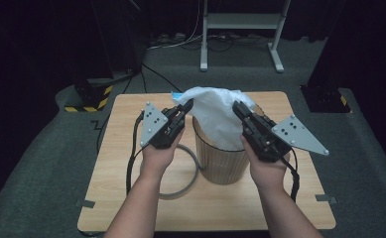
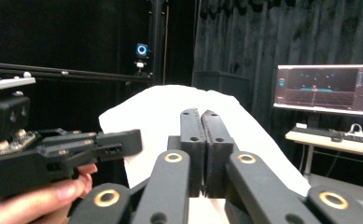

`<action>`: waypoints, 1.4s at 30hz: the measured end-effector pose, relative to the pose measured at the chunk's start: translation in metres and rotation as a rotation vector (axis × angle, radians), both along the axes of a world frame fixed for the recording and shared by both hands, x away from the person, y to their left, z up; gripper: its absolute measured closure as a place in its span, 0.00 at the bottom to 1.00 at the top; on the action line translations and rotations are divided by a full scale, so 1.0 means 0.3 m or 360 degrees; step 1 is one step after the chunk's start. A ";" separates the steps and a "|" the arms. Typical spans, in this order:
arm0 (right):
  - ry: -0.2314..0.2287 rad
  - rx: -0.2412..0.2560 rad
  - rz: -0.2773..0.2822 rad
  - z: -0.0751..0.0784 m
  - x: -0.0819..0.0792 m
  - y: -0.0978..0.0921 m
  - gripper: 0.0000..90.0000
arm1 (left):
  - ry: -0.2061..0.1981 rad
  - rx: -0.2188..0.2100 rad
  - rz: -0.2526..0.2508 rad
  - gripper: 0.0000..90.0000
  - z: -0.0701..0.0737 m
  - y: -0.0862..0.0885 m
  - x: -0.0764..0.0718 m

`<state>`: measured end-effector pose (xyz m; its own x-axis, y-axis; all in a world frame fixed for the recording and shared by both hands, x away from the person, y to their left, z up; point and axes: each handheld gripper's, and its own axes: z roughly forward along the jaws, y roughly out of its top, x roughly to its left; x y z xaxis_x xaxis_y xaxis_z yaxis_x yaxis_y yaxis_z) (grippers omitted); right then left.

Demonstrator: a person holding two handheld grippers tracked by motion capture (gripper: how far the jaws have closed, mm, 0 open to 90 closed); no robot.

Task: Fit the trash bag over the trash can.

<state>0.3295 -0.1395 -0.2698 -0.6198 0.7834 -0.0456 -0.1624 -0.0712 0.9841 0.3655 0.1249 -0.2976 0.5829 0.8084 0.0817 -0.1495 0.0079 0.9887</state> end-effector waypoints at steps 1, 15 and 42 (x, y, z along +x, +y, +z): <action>0.0009 -0.0002 -0.0007 -0.001 0.000 -0.006 0.91 | -0.0001 -0.0006 0.0025 1.00 0.002 0.001 0.001; 0.0138 -0.0130 -0.0201 -0.134 -0.078 -0.097 0.64 | -0.0059 -0.0081 0.0238 1.00 0.040 0.037 -0.007; 0.0247 -0.0244 -0.0347 -0.099 0.074 -0.117 0.65 | -0.0236 0.0037 0.0504 1.00 0.048 0.093 -0.114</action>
